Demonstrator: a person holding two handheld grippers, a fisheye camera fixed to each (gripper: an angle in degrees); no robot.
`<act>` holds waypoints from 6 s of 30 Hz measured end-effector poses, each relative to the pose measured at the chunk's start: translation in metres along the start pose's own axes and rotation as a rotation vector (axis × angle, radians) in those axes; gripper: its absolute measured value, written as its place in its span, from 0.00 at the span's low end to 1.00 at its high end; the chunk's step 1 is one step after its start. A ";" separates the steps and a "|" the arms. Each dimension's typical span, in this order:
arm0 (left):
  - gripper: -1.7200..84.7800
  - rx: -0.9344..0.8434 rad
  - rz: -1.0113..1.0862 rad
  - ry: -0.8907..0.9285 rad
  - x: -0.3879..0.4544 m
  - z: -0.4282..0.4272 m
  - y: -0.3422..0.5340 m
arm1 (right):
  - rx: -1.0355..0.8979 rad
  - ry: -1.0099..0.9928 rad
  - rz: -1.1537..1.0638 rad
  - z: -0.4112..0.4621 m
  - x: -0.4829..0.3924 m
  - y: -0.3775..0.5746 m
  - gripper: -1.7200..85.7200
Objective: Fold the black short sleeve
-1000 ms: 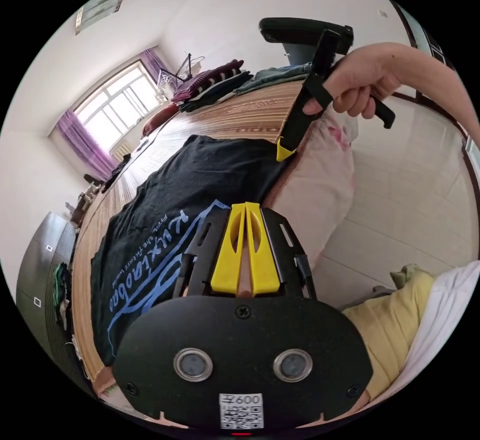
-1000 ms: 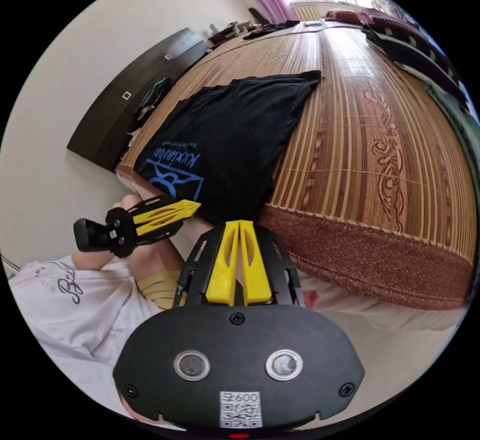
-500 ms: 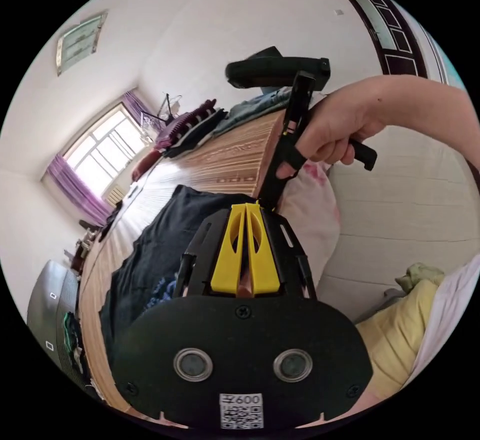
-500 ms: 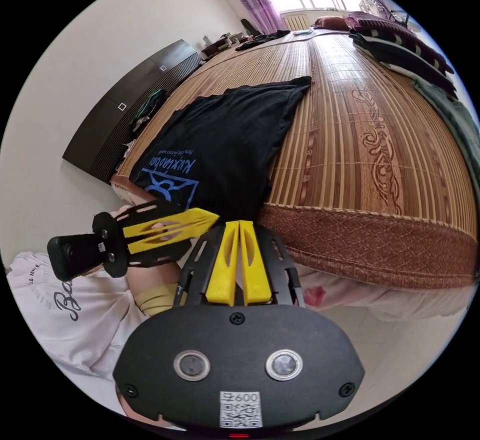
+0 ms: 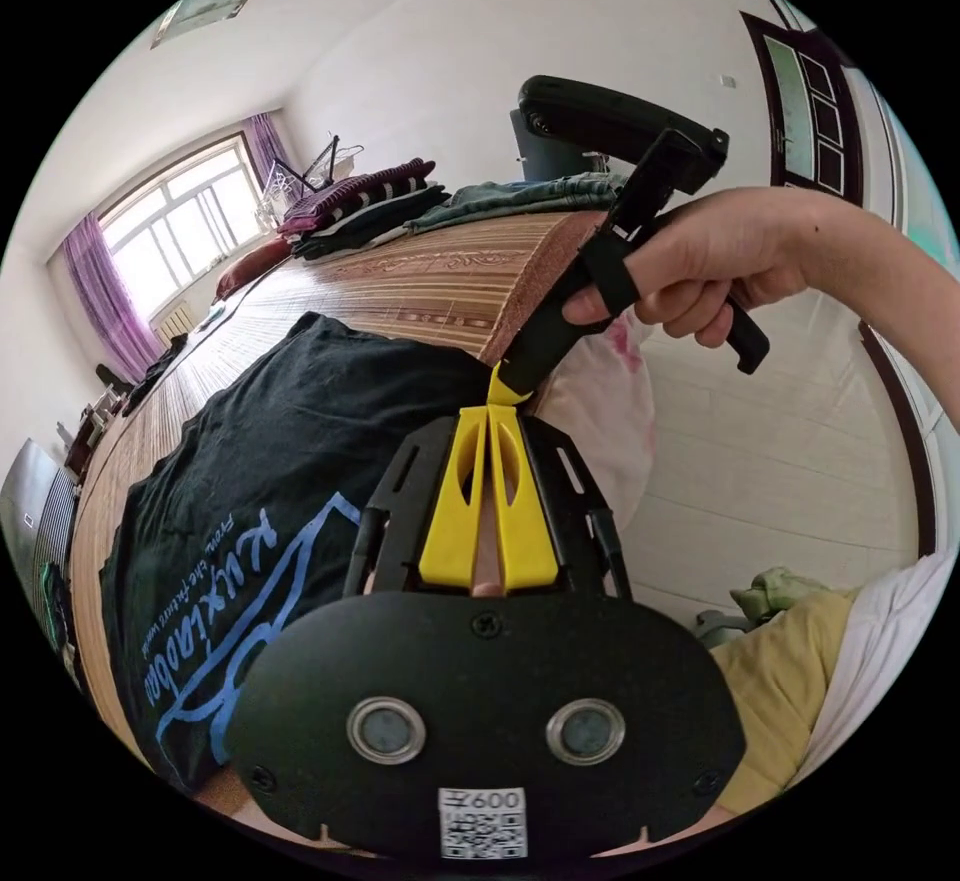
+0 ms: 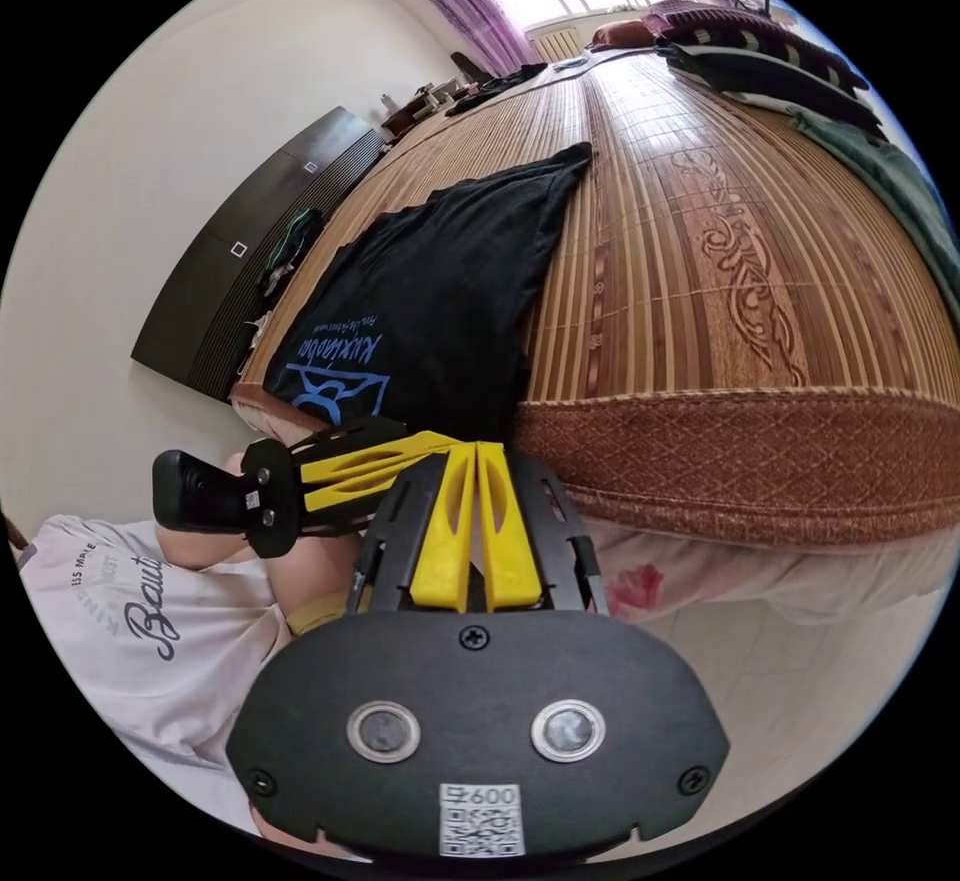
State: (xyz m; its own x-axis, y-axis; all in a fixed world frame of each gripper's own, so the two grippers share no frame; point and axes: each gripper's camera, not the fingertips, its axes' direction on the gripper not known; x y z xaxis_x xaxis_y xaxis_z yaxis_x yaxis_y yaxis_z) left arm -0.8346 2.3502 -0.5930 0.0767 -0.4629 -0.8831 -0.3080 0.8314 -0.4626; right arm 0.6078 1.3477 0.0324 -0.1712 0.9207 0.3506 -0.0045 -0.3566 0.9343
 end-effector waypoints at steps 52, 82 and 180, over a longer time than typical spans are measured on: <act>0.02 0.032 -0.056 -0.051 -0.100 -0.001 0.015 | 0.340 0.236 0.118 -0.020 -0.074 -0.396 0.01; 0.02 0.083 -0.092 -0.011 -0.005 -0.020 0.073 | -0.091 -0.319 -0.332 0.113 -0.140 -0.542 0.01; 0.02 -0.286 -1.223 -0.261 0.606 -0.617 -0.269 | -0.087 0.052 -0.603 0.649 0.368 -0.740 0.01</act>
State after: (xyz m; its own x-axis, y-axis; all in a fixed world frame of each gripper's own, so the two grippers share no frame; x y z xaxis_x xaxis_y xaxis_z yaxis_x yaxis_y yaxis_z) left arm -1.2907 1.6564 -0.9547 0.6252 -0.7743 0.0979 -0.0955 -0.2004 -0.9750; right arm 1.1871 2.0533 -0.4878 -0.1610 0.9564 -0.2436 -0.1955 0.2111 0.9577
